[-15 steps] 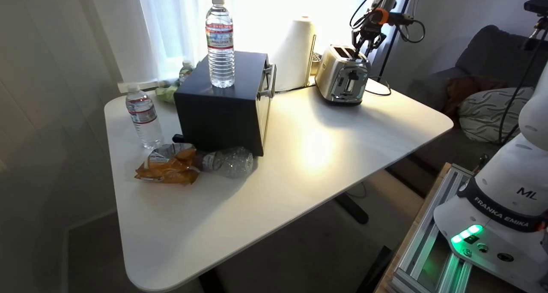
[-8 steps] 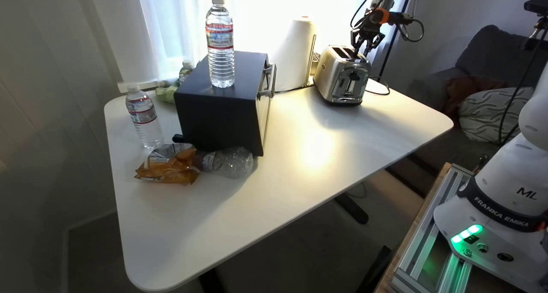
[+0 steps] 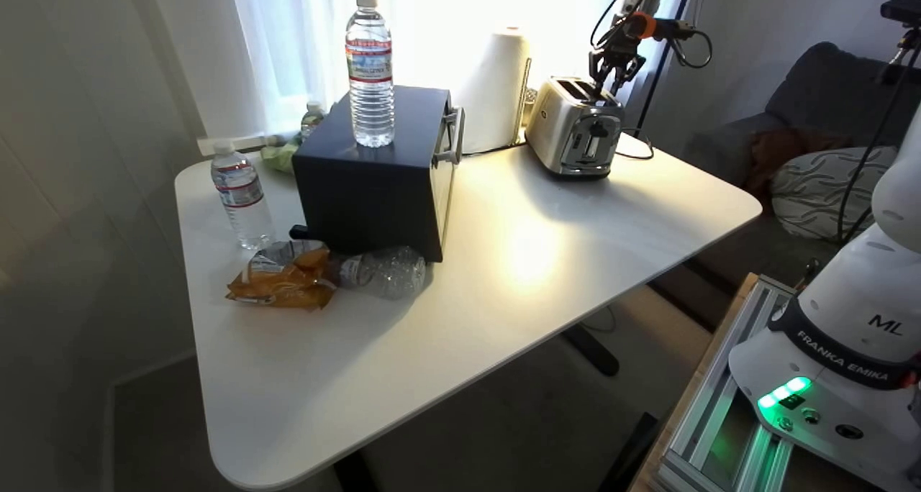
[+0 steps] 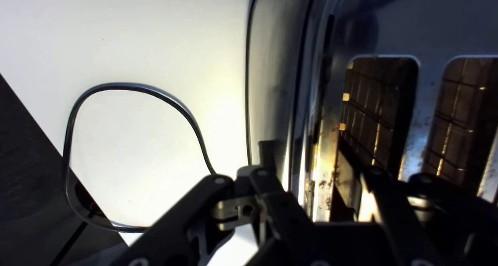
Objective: Move the toaster to the right
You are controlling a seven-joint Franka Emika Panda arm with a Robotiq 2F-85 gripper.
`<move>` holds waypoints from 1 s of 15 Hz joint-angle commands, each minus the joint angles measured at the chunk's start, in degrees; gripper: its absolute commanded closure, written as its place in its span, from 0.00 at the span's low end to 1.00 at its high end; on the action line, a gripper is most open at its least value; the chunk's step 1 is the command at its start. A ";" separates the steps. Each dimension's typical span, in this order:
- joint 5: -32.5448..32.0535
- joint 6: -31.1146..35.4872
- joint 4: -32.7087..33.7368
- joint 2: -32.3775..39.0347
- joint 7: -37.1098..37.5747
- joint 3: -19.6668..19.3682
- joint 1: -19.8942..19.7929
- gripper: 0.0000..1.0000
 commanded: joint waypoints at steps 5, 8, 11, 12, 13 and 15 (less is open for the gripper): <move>-1.12 -3.58 2.21 -0.16 -0.63 0.87 -0.65 0.84; -1.16 -3.39 2.38 0.13 -0.38 1.03 -0.55 0.33; -0.91 -3.78 2.69 -0.15 -0.59 1.36 -0.52 0.13; -0.90 -4.01 2.80 -0.30 -0.65 1.40 -0.51 0.08; -1.00 -3.98 2.59 -0.59 -0.66 1.36 -0.46 0.04; -1.16 -3.73 1.51 -1.70 -0.78 1.36 -0.27 0.00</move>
